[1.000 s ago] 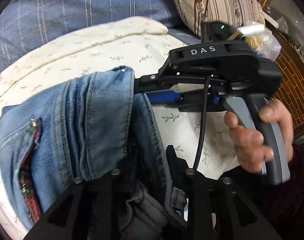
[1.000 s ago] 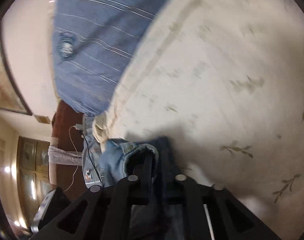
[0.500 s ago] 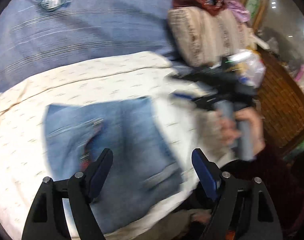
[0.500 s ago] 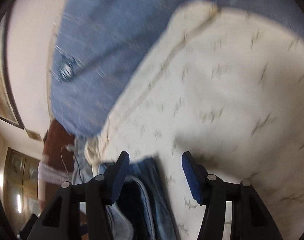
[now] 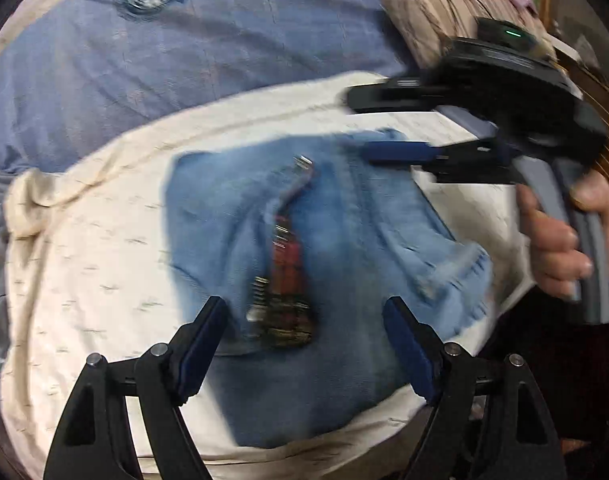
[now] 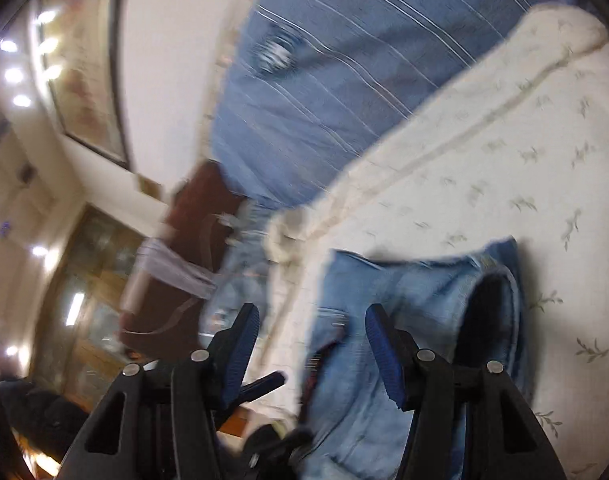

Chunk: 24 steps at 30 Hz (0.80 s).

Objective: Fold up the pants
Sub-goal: 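Fold the held leg end over the back pocket with the left gripper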

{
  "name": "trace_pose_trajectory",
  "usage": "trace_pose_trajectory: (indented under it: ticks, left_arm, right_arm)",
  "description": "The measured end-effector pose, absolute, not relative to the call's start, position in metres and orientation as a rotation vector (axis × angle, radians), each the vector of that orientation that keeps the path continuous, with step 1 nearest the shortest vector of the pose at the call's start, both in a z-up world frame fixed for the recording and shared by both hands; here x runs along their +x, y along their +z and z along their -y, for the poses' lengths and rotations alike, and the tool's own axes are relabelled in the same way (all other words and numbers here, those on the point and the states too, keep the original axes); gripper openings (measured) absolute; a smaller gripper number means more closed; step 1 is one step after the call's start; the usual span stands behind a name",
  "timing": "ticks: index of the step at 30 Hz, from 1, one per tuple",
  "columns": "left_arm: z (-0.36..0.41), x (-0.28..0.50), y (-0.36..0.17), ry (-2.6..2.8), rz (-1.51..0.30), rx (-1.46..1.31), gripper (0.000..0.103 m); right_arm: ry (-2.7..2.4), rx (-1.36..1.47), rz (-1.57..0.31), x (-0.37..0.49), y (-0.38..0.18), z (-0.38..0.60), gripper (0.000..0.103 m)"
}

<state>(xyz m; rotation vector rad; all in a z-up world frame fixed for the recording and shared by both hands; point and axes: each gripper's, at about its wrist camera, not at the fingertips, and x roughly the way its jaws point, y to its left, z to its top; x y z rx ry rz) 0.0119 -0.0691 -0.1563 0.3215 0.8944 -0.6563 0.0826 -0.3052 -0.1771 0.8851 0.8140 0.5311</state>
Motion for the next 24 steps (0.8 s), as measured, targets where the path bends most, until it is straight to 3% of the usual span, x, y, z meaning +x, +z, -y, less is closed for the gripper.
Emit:
trace_pose_trajectory:
  ticks: [7,10,12,16,24]
  left_arm:
    - [0.080,0.024,-0.176,-0.695,-0.932,0.273,0.082]
    - [0.085,0.034,-0.179,-0.703,-0.938,0.262,0.085]
    - [0.086,0.039,-0.180,-0.704,-0.945,0.239,0.086]
    - [0.074,0.032,-0.167,-0.709,-0.927,0.206,0.085]
    - [0.024,0.018,-0.137,-0.600,-0.820,0.201,0.085]
  right_arm:
    - [0.421,0.935,-0.945,0.109,-0.220,0.314,0.058]
    - [0.399,0.946,-0.961,0.116,-0.225,0.318,0.050]
    - [0.366,0.947,-0.983,0.120,-0.231,0.322,0.031]
    - [0.401,1.005,-0.970,0.113,-0.230,0.331,0.031]
    - [0.567,0.840,-0.833,0.053,-0.171,0.310,0.035]
